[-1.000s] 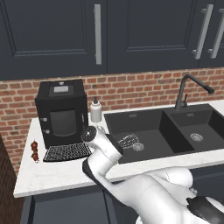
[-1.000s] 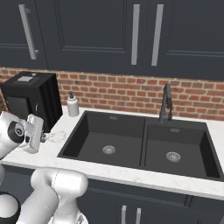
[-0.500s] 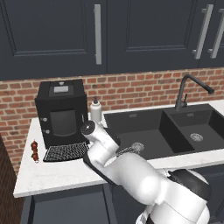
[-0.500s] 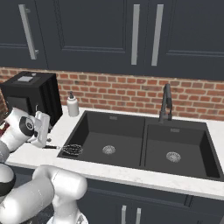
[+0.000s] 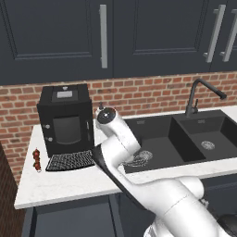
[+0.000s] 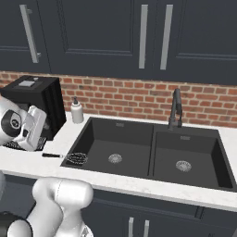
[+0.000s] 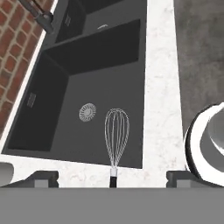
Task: Pick the whisk from the drawer and place it on the counter.
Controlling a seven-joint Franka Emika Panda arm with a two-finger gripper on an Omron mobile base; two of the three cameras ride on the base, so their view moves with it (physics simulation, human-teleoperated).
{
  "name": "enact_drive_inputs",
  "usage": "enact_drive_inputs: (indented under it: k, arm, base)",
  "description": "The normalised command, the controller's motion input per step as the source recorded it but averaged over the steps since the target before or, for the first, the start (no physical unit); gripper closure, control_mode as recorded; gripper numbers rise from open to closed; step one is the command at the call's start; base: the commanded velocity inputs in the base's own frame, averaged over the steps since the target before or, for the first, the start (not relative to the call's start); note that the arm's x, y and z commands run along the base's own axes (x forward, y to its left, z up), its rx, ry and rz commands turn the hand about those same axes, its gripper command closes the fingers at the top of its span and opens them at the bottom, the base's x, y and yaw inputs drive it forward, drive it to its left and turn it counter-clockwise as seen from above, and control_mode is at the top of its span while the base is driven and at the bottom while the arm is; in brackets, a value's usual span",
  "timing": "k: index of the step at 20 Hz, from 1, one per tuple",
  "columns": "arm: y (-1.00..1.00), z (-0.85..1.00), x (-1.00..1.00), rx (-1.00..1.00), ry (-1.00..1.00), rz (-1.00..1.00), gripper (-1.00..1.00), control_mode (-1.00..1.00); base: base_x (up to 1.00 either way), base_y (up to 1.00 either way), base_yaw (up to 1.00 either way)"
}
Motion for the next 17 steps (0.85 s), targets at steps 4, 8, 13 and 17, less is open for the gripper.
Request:
enact_drive_inputs:
  k: [4, 8, 13, 17]
  arm:
    - [-1.0, 0.71, -1.0, 0.15, -0.17, 0.0, -1.0, -1.0]
    - [-1.0, 0.68, -1.0, 0.19, -0.18, 0.0, -1.0, -1.0]
    - [-1.0, 0.65, -0.97, 0.21, -0.16, 0.0, -1.0, -1.0]
    - [-1.0, 0.72, -0.87, 0.25, -0.1, 0.0, -1.0, -1.0]
  base:
    - [0.0, 0.0, 0.0]
    - [0.0, 0.0, 0.0]
    - [0.0, 0.0, 0.0]
    - [0.0, 0.0, 0.0]
